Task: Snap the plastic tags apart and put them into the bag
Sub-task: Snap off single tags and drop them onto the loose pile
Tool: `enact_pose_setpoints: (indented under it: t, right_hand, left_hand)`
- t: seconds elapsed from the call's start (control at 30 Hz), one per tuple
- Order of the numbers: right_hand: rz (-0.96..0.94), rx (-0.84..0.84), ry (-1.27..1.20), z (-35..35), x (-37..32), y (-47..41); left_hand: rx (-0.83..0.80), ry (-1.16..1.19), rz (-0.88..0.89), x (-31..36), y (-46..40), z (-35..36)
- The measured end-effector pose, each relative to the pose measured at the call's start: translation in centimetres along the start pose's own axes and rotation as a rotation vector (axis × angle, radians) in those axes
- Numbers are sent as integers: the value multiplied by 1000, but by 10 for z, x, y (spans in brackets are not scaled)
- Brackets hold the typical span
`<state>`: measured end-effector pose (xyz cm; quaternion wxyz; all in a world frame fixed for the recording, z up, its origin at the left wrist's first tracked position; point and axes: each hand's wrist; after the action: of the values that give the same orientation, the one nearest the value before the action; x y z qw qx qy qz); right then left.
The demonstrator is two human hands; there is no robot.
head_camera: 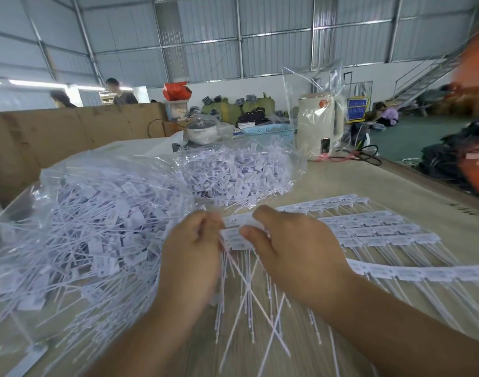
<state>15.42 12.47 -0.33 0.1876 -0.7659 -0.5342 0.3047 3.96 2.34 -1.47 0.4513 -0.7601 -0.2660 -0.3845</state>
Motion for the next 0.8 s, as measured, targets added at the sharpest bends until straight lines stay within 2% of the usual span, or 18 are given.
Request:
enact_pose_setpoints:
  t: [0.1, 0.2, 0.37, 0.47, 0.67, 0.8]
  right_hand:
    - [50, 59, -51, -9, 11, -2]
    - [10, 3, -94, -10, 15, 0]
    - [-80, -180, -135, -3, 11, 3]
    - [-103, -186, -152, -3, 13, 3]
    - [-202, -237, -144, 1, 9, 6]
    - [-211, -257, -134, -1, 9, 5]
  left_hand:
    - [19, 135, -149, -13, -17, -21]
    - [-148, 164, -178, -19, -19, -25]
    - [-449, 164, -82, -14, -7, -7]
    - [-504, 226, -100, -14, -5, -6]
    - [-619, 188, -95, -11, 0, -3]
    - [-618, 189, -119, -8, -3, -8]
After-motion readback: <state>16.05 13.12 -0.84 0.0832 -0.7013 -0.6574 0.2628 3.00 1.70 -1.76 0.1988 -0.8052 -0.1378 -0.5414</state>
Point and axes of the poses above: each hand's wrist, its own y-axis away from the middle knuckle, its own z-axis out of the palm, x = y × z, and after that the axes turned 3 degrees about -y, right-handed
